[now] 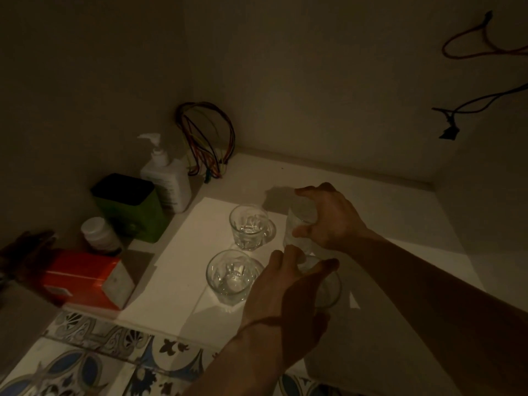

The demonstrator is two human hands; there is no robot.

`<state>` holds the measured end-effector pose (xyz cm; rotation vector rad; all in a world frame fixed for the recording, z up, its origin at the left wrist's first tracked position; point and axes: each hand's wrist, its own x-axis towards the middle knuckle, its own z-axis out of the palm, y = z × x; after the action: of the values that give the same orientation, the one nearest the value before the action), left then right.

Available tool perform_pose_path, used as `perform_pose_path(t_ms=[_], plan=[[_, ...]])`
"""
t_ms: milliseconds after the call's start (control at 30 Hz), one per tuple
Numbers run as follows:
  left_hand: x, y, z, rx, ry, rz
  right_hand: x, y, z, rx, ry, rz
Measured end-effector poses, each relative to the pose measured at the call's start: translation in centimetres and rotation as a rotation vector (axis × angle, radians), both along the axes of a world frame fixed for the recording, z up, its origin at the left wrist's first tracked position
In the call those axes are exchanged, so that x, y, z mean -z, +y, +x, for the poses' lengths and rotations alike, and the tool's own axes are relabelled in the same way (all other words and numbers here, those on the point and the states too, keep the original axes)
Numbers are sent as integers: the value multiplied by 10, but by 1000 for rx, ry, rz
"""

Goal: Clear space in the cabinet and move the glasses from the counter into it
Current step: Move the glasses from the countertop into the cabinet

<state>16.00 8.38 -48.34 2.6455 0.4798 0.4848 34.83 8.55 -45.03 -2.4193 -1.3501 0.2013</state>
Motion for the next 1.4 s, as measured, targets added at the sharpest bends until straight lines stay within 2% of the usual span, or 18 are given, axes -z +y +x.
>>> perform_pose_path(t_ms=[533, 867, 1100, 1267, 1400], plan=[[-1, 3, 4, 33, 43, 40, -7, -7, 0, -11, 9, -66], [-9, -4, -4, -6, 93, 37, -18, -36, -24, 279, -58, 96], [-41, -12, -18, -4, 95, 180, -39, -72, -41, 370, -108, 89], [-83, -37, -38, 19, 228, 116, -65, -124, -73, 369, -173, -60], [-127, -57, -57, 55, 469, 32, -103, -159, -102, 394, 62, -271]])
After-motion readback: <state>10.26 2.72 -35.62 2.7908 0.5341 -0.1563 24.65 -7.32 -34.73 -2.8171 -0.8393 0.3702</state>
